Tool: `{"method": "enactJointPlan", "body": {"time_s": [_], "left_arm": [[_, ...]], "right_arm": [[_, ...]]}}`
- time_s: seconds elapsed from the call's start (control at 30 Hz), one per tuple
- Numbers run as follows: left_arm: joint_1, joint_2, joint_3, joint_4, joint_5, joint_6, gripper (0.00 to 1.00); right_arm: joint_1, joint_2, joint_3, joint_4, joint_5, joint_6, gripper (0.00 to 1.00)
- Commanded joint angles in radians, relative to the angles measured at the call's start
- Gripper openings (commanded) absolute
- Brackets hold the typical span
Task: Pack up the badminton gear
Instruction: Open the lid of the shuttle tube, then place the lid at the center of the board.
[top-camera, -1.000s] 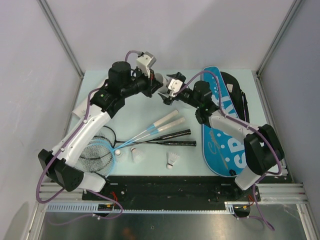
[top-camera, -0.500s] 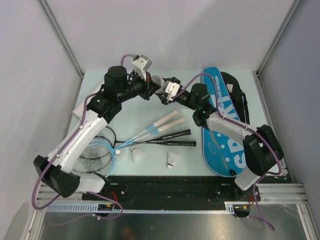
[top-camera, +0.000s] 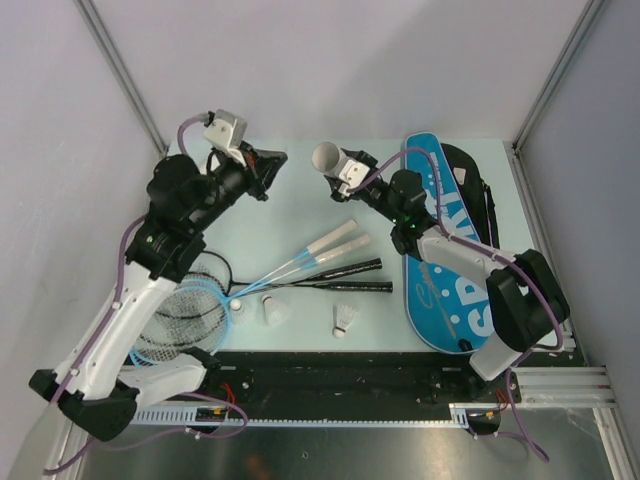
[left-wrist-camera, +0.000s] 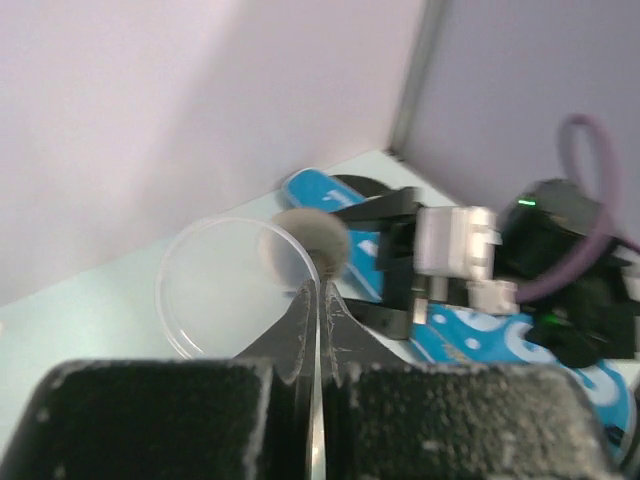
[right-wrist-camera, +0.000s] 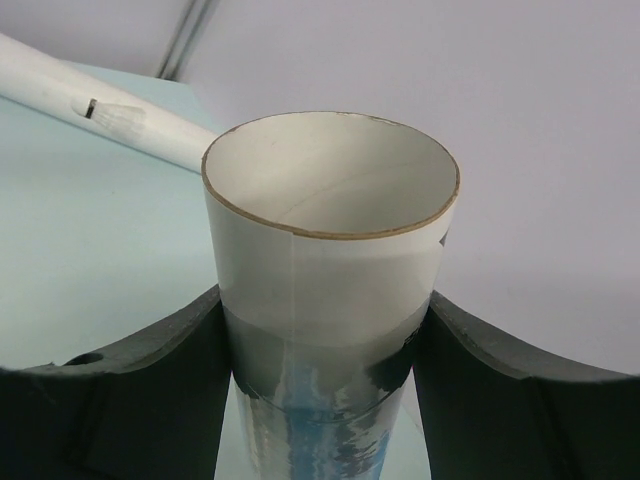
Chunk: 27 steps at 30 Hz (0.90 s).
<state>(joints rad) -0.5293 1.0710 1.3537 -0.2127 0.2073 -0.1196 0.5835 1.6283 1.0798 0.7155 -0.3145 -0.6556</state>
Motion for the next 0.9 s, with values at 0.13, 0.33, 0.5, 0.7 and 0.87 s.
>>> {"method": "enactJointPlan", "body": {"time_s": [0.13, 0.33, 0.5, 0.7, 0.87], "left_arm": [[0.064, 0.35, -0.038, -0.086, -0.34, -0.026, 0.0], [0.065, 0.564, 0.039, -0.093, -0.459, -0.071, 0.0], [0.065, 0.702, 0.032, -0.088, -0.48, -0.164, 0.0], [0.095, 0.779, 0.001, -0.06, -0.477, -0.247, 0.01], [0.117, 0.799, 0.005, -0.053, -0.487, -0.267, 0.43]], "right_arm": [[0.01, -0.155, -0.058, -0.019, 0.109, 0.1, 0.49], [-0.005, -0.171, -0.069, -0.019, 0.091, 0.117, 0.48], [-0.014, -0.183, -0.075, -0.013, 0.091, 0.134, 0.48], [-0.02, -0.202, -0.078, -0.022, 0.08, 0.157, 0.48], [-0.025, -0.208, -0.081, -0.028, 0.078, 0.168, 0.48]]}}
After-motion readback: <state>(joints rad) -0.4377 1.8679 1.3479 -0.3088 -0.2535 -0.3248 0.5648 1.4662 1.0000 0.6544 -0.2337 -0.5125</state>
